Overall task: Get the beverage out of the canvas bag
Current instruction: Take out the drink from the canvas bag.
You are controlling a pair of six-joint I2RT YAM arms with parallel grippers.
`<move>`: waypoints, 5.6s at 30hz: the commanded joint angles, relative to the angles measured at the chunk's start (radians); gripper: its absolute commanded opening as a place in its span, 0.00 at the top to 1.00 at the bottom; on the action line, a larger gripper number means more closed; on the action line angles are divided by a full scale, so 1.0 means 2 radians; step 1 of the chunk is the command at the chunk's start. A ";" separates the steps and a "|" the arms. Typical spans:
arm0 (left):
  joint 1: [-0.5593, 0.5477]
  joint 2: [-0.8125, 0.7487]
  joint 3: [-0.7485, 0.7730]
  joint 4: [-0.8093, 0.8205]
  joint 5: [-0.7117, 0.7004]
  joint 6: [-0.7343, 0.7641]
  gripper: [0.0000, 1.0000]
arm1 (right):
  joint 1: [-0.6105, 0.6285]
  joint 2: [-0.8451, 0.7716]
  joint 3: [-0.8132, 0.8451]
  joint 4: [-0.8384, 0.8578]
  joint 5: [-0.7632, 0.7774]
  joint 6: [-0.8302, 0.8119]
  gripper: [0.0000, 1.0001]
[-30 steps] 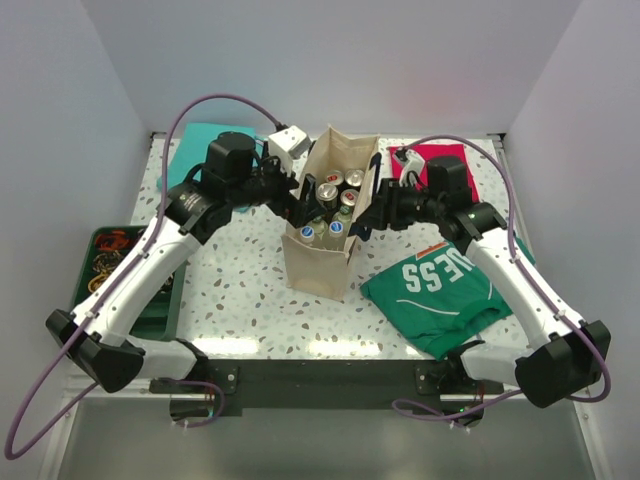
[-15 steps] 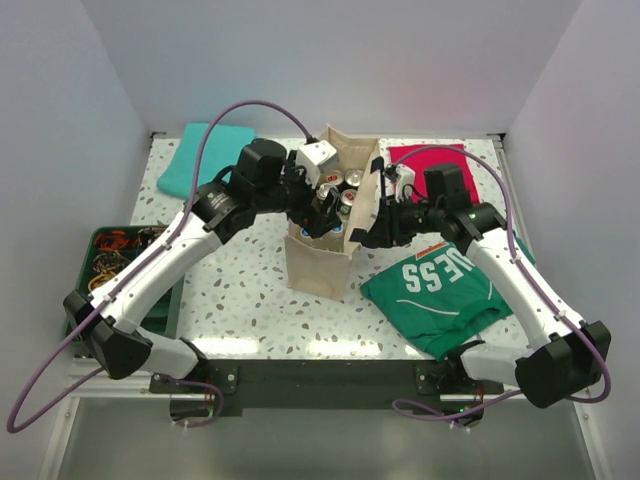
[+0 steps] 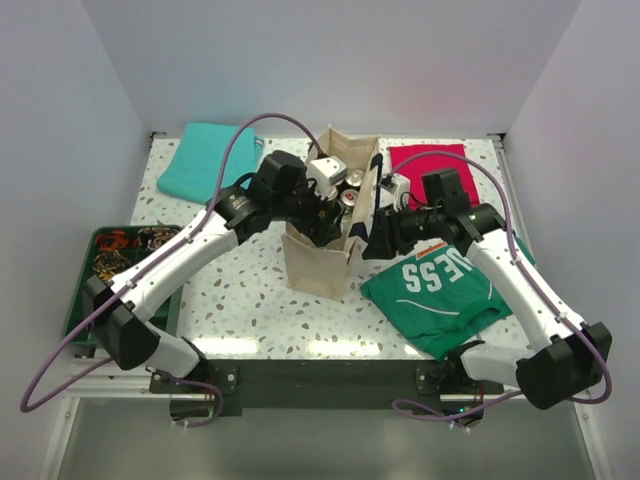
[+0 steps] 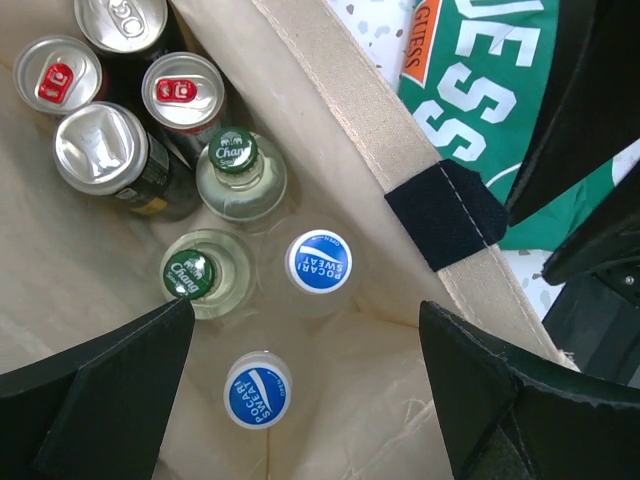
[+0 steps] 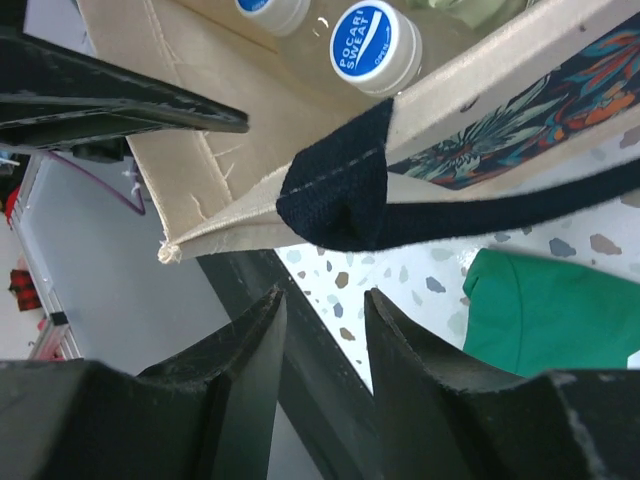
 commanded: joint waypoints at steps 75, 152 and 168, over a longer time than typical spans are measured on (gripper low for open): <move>-0.030 0.067 0.108 -0.009 -0.022 0.056 1.00 | 0.003 -0.055 0.001 0.072 0.170 0.063 0.54; -0.030 -0.015 0.239 0.106 -0.163 0.082 1.00 | 0.003 -0.049 -0.018 0.120 0.199 0.097 0.55; -0.030 -0.010 0.267 0.145 -0.200 0.110 1.00 | 0.003 -0.052 -0.020 0.122 0.199 0.097 0.55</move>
